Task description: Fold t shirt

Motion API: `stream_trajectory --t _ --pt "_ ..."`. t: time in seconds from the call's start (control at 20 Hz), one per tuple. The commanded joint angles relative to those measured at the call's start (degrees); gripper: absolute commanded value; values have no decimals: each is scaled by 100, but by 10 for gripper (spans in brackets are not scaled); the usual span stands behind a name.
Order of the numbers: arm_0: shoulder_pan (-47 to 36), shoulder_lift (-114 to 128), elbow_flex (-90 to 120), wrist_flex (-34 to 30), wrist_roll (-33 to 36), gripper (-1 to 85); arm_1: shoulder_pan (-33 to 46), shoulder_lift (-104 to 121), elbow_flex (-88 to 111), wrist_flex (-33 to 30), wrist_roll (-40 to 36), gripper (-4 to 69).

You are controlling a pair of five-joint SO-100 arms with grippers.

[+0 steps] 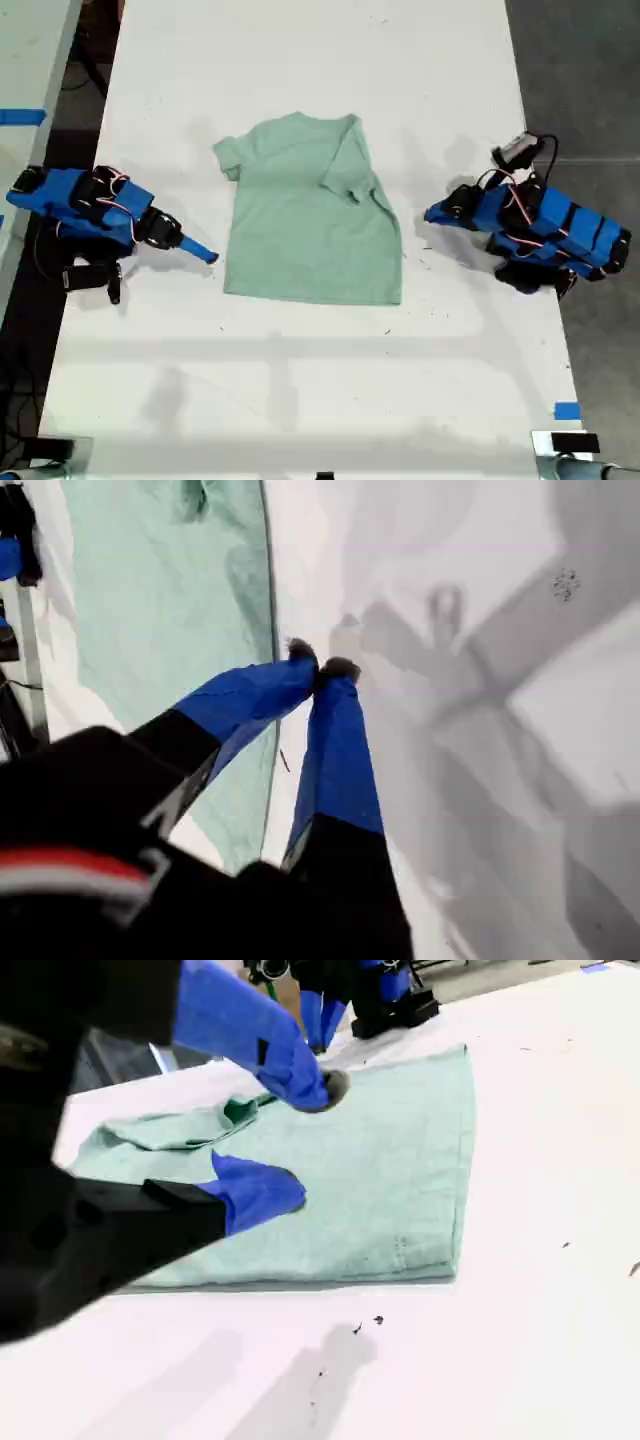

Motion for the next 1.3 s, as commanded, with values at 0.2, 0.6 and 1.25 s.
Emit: stream_trajectory --t 0.2,0.6,1.25 --pt "-2689 -2733 -2162 -826 800 49 141 53 325 -264 -281 29" --pt "-6064 -6785 -5027 -334 3226 95 132 53 325 -264 -316 29" --pt "-6926 -10345 -6390 -765 3753 215 141 53 325 -264 -308 29"
